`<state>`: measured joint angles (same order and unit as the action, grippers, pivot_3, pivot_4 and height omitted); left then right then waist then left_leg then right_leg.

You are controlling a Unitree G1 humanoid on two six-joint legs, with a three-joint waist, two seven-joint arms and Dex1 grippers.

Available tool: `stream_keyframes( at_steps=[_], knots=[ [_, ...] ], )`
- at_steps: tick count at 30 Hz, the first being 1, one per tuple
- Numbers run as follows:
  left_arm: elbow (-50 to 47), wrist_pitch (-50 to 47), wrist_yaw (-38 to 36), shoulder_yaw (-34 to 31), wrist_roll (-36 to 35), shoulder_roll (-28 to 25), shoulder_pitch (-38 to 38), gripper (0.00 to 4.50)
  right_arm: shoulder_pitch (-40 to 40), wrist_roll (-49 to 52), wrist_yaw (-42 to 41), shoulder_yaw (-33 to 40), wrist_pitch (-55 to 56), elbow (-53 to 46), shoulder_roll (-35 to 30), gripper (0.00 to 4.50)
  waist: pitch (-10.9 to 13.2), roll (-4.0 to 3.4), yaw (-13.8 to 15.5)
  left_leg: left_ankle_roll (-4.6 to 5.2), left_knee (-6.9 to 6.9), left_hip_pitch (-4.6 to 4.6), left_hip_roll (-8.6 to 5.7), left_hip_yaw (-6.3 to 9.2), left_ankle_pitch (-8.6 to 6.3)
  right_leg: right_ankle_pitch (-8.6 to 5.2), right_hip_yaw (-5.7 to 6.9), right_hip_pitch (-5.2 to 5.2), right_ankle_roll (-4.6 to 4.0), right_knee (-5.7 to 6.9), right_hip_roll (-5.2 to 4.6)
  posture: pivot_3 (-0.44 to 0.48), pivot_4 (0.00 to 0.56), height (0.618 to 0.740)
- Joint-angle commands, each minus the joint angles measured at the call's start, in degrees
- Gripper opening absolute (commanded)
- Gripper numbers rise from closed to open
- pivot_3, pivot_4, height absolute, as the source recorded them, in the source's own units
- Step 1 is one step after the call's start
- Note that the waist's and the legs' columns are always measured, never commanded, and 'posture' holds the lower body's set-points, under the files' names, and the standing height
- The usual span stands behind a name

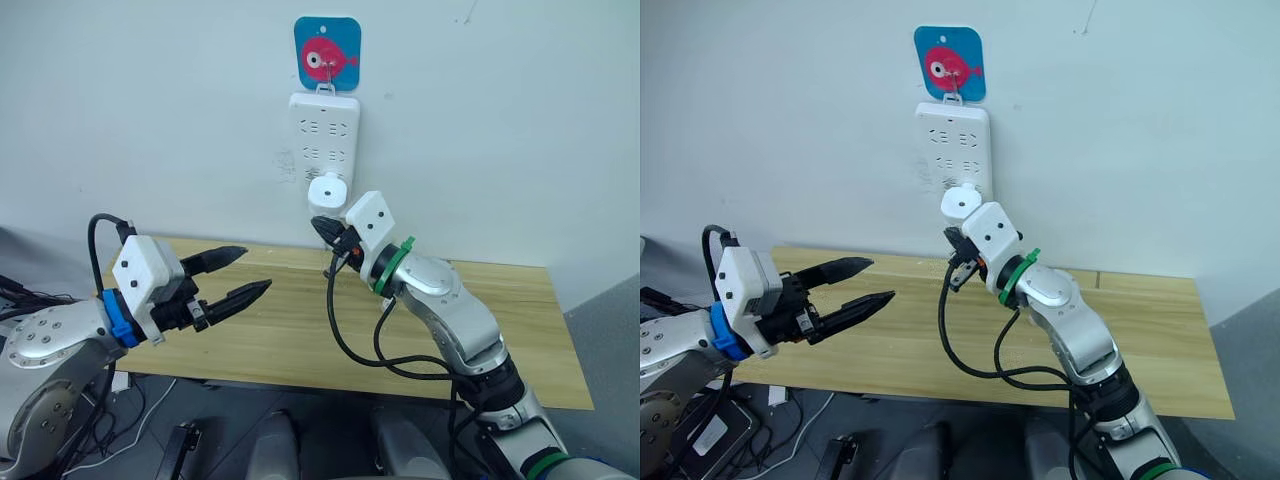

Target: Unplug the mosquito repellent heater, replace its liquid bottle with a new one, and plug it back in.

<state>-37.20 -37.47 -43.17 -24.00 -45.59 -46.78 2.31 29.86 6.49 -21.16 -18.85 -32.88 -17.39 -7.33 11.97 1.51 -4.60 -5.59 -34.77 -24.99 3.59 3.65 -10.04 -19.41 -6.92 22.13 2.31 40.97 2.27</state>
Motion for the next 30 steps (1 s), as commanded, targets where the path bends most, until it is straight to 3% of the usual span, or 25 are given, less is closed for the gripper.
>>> stream_keyframes(
  at_steps=[1, 25, 30],
  knots=[
    [-1.1, 0.3, 0.0, 0.2, -0.8, -0.4, -0.6, 3.34, 0.7, -0.3, 0.5, 1.3, 0.8, -1.1, 0.4, 0.04, 0.0, 0.00, 0.0, 0.00, 0.01, 0.00, 0.00, 0.00, 0.00, 0.00, 0.00, 0.00, 0.00, 0.00, 0.00, 0.006, 0.147, 0.732],
    [0.5, 1.6, 0.5, 2.6, 0.5, 0.2, -3.3, 3.34, -0.3, -4.7, 6.9, 4.3, 0.6, 0.6, 1.5, 0.04, 0.0, 0.06, 0.1, -0.02, -0.12, 0.00, -0.02, 0.01, 0.02, 0.02, 0.01, -0.06, -0.02, 0.06, 0.00, -0.002, 0.148, 0.732],
    [2.6, 2.3, 0.2, 2.8, 1.7, 0.5, -3.7, 3.34, -4.3, 1.9, -1.5, 3.3, -0.7, -6.5, -1.3, 0.04, -0.1, 0.11, 0.7, -0.02, -0.13, 0.00, -0.04, 0.02, 0.02, 0.02, 0.01, -0.08, -0.02, 0.05, 0.00, -0.018, 0.148, 0.732]
  ],
)
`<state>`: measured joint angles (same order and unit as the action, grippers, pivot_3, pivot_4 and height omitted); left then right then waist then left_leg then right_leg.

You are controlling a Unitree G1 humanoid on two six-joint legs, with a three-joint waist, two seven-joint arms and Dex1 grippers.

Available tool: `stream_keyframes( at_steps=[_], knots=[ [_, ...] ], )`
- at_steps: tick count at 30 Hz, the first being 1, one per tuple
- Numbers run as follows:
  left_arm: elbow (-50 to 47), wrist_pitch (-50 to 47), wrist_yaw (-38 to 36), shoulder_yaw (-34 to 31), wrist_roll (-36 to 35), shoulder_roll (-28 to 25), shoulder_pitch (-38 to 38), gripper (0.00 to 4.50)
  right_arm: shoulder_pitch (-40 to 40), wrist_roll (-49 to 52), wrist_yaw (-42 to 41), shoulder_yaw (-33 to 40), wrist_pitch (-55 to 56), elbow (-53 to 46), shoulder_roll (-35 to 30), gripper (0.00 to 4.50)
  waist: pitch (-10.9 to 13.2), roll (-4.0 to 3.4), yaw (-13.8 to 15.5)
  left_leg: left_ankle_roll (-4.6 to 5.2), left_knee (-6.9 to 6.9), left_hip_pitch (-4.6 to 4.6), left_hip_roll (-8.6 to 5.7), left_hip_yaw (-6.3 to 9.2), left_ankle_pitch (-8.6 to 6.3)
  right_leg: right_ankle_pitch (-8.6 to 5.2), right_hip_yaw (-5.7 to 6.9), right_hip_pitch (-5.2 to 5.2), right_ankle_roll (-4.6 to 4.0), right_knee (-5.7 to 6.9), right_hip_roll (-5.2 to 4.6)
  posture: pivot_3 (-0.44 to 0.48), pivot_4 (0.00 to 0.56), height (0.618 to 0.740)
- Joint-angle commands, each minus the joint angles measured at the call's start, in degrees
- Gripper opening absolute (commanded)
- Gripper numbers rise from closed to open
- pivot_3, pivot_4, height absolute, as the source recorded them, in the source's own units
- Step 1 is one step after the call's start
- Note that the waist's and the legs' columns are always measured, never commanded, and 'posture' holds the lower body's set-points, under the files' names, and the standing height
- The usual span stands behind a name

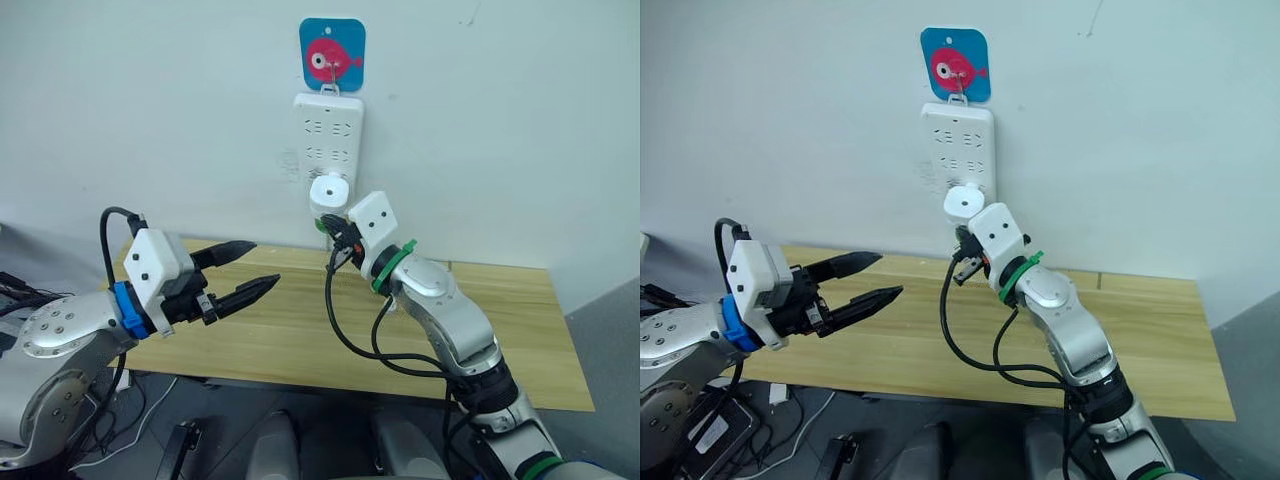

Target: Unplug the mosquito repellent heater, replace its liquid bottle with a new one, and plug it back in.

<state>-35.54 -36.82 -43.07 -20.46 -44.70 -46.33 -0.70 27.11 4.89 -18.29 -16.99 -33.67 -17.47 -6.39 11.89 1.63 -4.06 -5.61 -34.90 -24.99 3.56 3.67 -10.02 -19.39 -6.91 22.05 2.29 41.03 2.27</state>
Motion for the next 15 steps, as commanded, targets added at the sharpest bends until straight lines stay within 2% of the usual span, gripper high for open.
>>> stream_keyframes(
  at_steps=[1, 7, 10, 12, 15],
  knots=[
    [1.9, 2.0, 0.1, -0.7, 1.4, 0.1, -0.9, 3.34, -2.6, 5.8, -7.5, 0.7, -0.7, -8.6, -3.8, 0.04, 0.0, 0.00, 0.1, 0.00, 0.01, 0.00, -0.01, -0.01, 0.00, 0.00, 0.00, 0.00, 0.00, 0.00, 0.00, -0.026, 0.145, 0.732],
    [7.4, 5.7, -3.0, 0.2, 6.6, -1.5, -0.6, 3.34, -5.8, 13.6, -18.3, 0.0, -3.1, -16.4, -11.7, 0.04, 0.0, 0.00, -0.5, 0.01, 0.04, 0.04, 0.08, 0.03, 0.00, 0.01, 0.03, 0.03, -0.02, 0.06, 0.07, -0.044, 0.134, 0.732],
    [12.6, 11.8, -10.7, 0.2, 11.6, -5.6, 2.5, 3.90, -8.0, 12.9, -22.3, 3.1, -2.7, -18.3, -20.9, 0.00, -0.1, 0.04, -0.8, 0.01, 0.04, 0.04, 0.04, 0.00, -0.01, 0.01, 0.02, 0.01, -0.02, 0.03, 0.04, -0.056, 0.123, 0.732],
    [16.9, 15.6, -13.6, 0.1, 14.6, -7.6, 3.1, 4.49, -9.4, 15.4, -25.6, 7.7, -2.6, -18.2, -25.9, 0.59, -0.1, 0.08, -0.8, 0.01, 0.03, 0.04, 0.02, -0.03, -0.01, 0.00, 0.01, 0.02, -0.02, 0.02, 0.00, -0.062, 0.112, 0.732],
    [20.4, 17.8, -15.4, 0.3, 16.4, -8.7, 2.7, 4.50, -10.4, 17.9, -28.7, 11.3, -2.1, -17.2, -30.2, 1.68, -0.3, 0.16, -0.9, 0.01, 0.01, 0.06, 0.02, -0.05, 0.00, -0.02, 0.02, 0.01, 0.03, 0.03, 0.00, -0.069, 0.103, 0.732]
  ],
)
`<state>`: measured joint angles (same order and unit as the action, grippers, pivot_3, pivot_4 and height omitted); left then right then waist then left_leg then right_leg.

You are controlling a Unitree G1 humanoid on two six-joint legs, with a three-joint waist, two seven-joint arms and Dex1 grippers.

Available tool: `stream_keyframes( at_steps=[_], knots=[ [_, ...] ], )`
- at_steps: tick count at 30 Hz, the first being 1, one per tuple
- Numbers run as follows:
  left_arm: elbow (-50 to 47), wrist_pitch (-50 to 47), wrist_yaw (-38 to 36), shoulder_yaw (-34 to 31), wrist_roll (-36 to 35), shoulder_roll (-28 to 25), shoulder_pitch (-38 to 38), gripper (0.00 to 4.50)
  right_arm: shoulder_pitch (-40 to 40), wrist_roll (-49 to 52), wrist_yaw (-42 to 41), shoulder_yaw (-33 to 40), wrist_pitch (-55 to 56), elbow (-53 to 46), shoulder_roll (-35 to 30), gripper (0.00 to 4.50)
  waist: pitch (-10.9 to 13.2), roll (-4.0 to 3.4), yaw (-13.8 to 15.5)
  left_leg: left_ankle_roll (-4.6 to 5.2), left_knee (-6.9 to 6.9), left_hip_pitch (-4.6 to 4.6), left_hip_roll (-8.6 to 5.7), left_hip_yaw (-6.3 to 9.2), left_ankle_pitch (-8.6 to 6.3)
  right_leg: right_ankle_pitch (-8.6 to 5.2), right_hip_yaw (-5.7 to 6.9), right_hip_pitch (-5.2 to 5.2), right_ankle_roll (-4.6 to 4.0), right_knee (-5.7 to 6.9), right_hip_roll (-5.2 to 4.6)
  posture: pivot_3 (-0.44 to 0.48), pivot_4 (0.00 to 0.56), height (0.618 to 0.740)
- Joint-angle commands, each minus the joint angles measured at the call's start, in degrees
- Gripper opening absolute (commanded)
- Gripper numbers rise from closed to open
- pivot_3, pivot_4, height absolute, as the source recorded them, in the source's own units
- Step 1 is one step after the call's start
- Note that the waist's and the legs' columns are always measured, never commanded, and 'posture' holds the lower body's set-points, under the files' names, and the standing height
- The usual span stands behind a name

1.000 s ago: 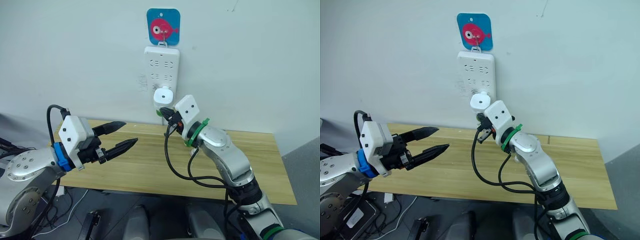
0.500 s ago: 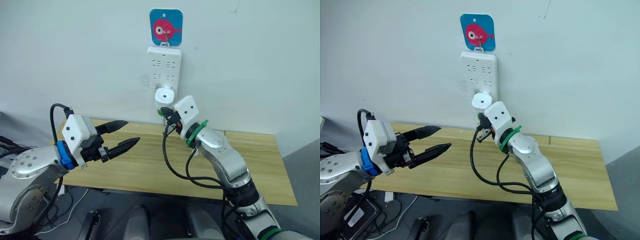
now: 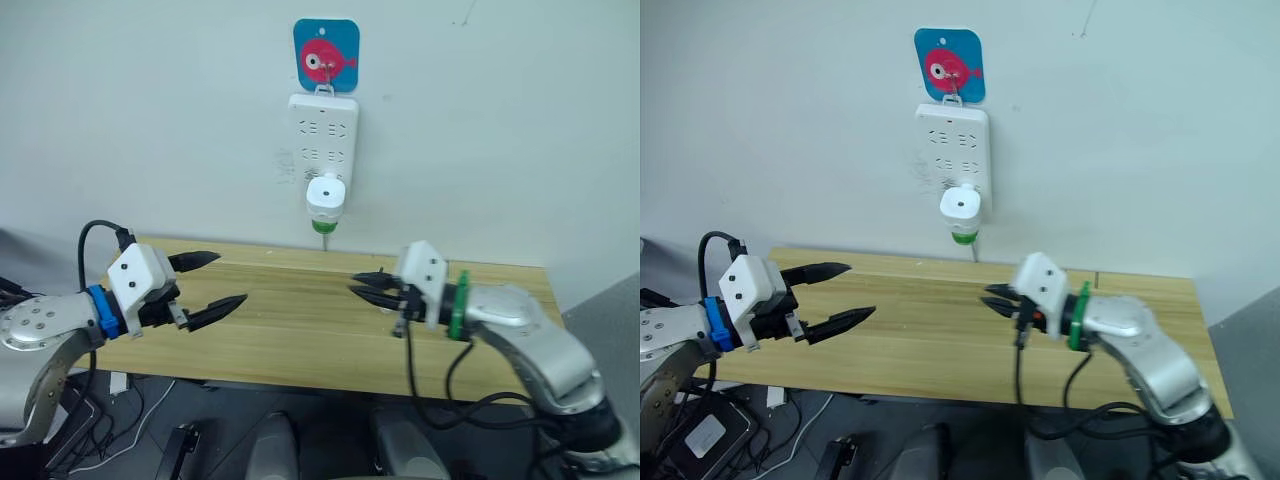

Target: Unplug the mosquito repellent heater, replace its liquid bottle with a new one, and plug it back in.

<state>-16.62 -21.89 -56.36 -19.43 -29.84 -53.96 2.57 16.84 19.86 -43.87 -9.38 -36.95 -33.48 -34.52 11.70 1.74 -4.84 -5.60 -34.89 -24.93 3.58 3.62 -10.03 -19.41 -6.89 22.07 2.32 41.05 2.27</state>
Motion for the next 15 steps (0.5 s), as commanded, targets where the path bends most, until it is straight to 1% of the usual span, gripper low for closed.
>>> stream_keyframes(
  at_steps=[1, 3, 4, 6, 7, 8, 10, 15],
  knots=[
    [2.2, 2.4, -3.4, -0.5, 2.4, -2.7, 0.1, 4.50, -1.5, 2.4, -6.4, 5.8, 2.8, 0.1, -6.4, 2.01, -0.2, 0.12, -0.2, 0.00, 0.00, 0.01, 0.00, -0.02, 0.00, -0.01, 0.00, -0.01, 0.02, 0.00, 0.00, -0.075, 0.095, 0.732],
    [2.9, 1.2, -5.4, -0.5, 3.0, -4.8, 0.7, 4.50, -3.2, 1.6, -11.3, 8.7, 5.4, 2.1, -12.9, 2.72, -0.3, 0.32, -0.1, 0.00, 0.02, -0.01, -0.01, -0.01, -0.01, -0.01, 0.00, 0.00, 0.01, -0.03, -0.01, -0.078, 0.087, 0.732],
    [3.1, 1.0, -6.0, -0.6, 3.4, -5.5, 0.9, 4.50, -3.9, 1.5, -13.2, 10.0, 6.5, 3.1, -15.6, 3.16, -0.3, 0.35, -0.1, 0.01, 0.02, -0.01, -0.03, -0.02, -0.01, 0.00, 0.01, -0.01, -0.01, -0.05, -0.03, -0.079, 0.084, 0.732],
    [3.3, 0.6, -6.1, -0.1, 4.3, -6.5, 1.0, 4.50, -4.8, 0.9, -16.1, 11.3, 9.2, 5.2, -19.8, 3.84, -0.4, 0.36, -0.2, 0.02, 0.01, 0.00, -0.05, -0.09, -0.02, 0.03, 0.00, 0.00, -0.04, -0.05, -0.07, -0.083, 0.074, 0.732],
    [3.1, 0.3, -6.0, 0.0, 5.0, -7.0, 1.3, 4.50, -5.7, 0.6, -18.0, 11.8, 10.9, 6.2, -21.9, 4.30, -0.5, 0.36, -0.3, 0.02, 0.01, 0.01, -0.03, -0.11, -0.01, 0.03, -0.01, 0.00, -0.05, -0.05, -0.07, -0.083, 0.072, 0.732],
    [3.0, 0.3, -5.9, 0.1, 5.6, -7.1, 1.5, 4.50, -6.4, 0.4, -19.6, 12.3, 12.2, 7.1, -23.7, 4.45, -0.7, 0.36, -0.4, 0.02, 0.00, 0.02, -0.01, -0.12, -0.01, 0.03, 0.00, 0.00, -0.05, -0.03, -0.07, -0.084, 0.069, 0.732],
    [3.0, -0.1, -5.9, 0.3, 5.7, -7.1, 1.4, 4.50, -7.1, 0.4, -21.3, 13.1, 14.1, 8.3, -25.3, 4.45, -1.0, 0.38, -0.7, 0.02, 0.00, 0.06, 0.01, -0.13, -0.01, 0.01, 0.00, 0.00, -0.02, -0.01, -0.07, -0.086, 0.064, 0.732],
    [3.1, -1.7, -6.8, 0.9, 4.2, -6.3, 0.0, 4.50, -5.9, 0.1, -21.5, 12.7, 15.9, 10.6, -25.3, 4.45, -1.8, 0.40, -1.7, 0.02, -0.08, 0.08, 0.01, -0.17, -0.01, 0.00, -0.02, -0.04, 0.01, 0.03, -0.07, -0.086, 0.062, 0.732]
  ],
)
